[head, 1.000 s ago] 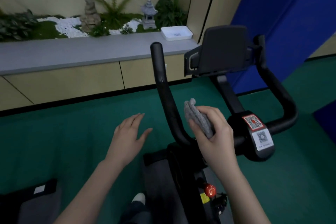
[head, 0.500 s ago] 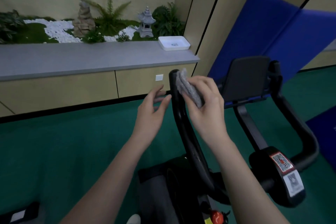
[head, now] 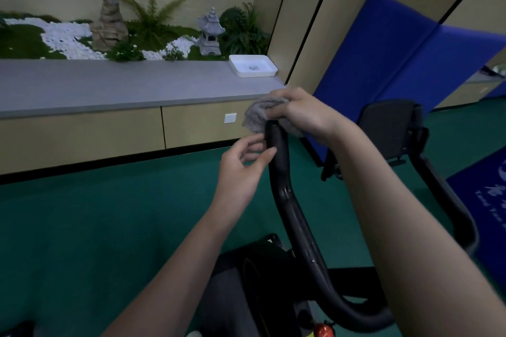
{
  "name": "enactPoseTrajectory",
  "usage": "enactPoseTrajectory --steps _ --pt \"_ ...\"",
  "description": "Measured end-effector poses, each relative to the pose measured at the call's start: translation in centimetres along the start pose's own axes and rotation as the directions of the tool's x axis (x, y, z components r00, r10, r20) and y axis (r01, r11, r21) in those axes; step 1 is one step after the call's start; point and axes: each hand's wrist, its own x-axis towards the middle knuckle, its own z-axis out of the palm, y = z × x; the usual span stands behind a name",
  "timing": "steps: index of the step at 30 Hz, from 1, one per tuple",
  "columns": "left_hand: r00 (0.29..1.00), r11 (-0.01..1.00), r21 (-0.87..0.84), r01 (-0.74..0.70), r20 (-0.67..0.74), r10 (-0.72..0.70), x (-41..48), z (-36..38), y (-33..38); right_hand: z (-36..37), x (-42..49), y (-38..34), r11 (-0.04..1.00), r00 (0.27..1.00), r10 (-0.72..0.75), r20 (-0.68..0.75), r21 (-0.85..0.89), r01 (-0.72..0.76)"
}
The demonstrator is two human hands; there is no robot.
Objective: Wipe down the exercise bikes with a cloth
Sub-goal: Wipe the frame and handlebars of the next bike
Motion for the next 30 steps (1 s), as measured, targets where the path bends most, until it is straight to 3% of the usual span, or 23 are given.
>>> enactPoseTrajectory --steps 3,6,8,17,21,27,30 --pt "1.000 1.000 -0.024 -0.001 0.010 0.001 0.0 -0.4 0.1 1.7 -1.5 1.9 0.982 0.964 0.075 -0.254 0.187 -0.027" --pt "1.000 0.999 -0.050 0.010 0.023 -0.009 -0.1 -0.5 0.1 4.6 -3.7 3.2 0.996 0.849 0.050 -0.525 0.087 -0.005" --pt "0.999 0.998 -0.063 0.005 0.038 -0.002 -0.1 -0.5 0.2 6.2 -4.8 3.4 0.998 0.784 0.003 -0.621 0.052 0.037" --pt "0.996 0.995 -0.100 0.011 0.090 -0.002 0.5 -0.6 -0.6 9.9 -8.2 5.5 0.997 0.719 -0.014 -0.695 0.045 0.063" --pt "0.995 0.992 -0.116 0.040 0.096 -0.029 0.8 -0.5 -0.8 8.8 -6.8 4.4 0.984 0.627 -0.172 -0.760 -0.102 0.146" --pt "0.995 0.989 -0.136 0.051 0.092 -0.039 0.6 -0.5 -0.7 9.7 -9.6 6.0 0.961 0.676 -0.276 -0.683 -0.210 0.181" --pt "0.995 0.987 -0.138 0.079 0.071 -0.070 0.2 -0.2 -0.9 8.3 -9.3 5.7 0.934 0.629 -0.357 -0.691 -0.251 0.255"
